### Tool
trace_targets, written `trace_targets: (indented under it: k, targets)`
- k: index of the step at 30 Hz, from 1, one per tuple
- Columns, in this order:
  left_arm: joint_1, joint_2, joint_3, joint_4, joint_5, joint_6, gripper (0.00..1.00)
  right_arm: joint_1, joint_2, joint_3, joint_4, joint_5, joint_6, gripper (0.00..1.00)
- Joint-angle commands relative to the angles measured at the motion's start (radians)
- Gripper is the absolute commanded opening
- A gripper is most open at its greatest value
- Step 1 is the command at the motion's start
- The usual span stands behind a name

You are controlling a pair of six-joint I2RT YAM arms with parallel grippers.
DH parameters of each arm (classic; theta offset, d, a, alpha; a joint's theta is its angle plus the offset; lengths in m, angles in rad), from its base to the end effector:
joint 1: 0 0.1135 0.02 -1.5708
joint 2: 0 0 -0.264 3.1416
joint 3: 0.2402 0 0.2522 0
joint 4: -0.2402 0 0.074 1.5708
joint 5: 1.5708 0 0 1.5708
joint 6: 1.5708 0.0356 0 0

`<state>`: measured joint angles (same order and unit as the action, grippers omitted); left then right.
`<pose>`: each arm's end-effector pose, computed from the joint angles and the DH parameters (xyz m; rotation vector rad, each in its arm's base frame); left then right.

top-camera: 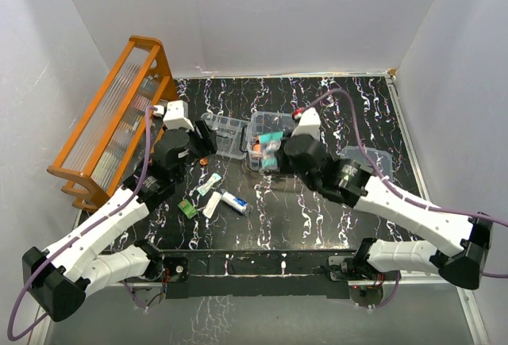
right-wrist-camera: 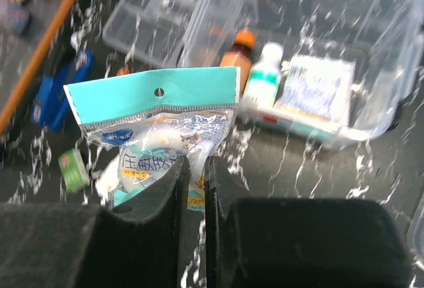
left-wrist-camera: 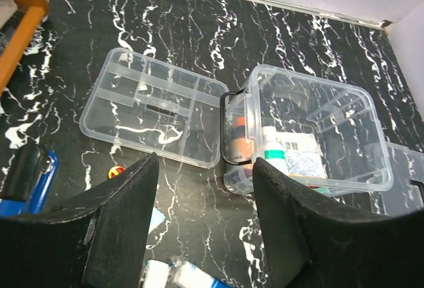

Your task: Organize the medicine kit

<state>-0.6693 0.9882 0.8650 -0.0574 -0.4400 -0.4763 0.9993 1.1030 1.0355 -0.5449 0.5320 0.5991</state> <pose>0.1896 -0.1306 0.3443 -0.1541 1.7491 -0.4558 0.1423 0.1879 0.3323 -0.1255 2.1083 0.3816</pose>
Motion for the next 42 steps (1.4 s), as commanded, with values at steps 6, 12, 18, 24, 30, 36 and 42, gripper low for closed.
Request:
trace_targets:
  k: [6, 12, 18, 24, 30, 36, 42]
  targets:
    - [0.005, -0.077, -0.077, 0.054, -0.048, 0.039, 0.57, -0.251, 0.239, 0.298, -0.133, 0.027, -0.097, 0.04]
    - [0.005, -0.068, -0.037, 0.016, -0.039, 0.066, 0.58, -0.358, 0.332, 0.322, -0.148, -0.065, -0.119, 0.04]
    - [0.005, -0.094, -0.077, 0.054, -0.005, 0.06, 0.58, -0.414, 0.44, 0.327, -0.165, -0.104, -0.121, 0.03]
    - [0.005, -0.081, -0.07, 0.044, -0.013, 0.059, 0.59, -0.442, 0.573, 0.381, -0.184, -0.117, -0.122, 0.01]
    - [0.005, -0.063, -0.067, 0.033, -0.015, 0.05, 0.59, -0.442, 0.661, 0.39, -0.193, -0.108, -0.106, 0.01]
    - [0.004, -0.058, -0.077, 0.048, -0.009, 0.045, 0.59, -0.443, 0.734, 0.43, -0.232, -0.081, -0.078, 0.01]
    - [0.004, -0.043, -0.073, 0.04, -0.018, 0.048, 0.59, -0.442, 0.778, 0.469, -0.293, -0.081, -0.059, 0.01]
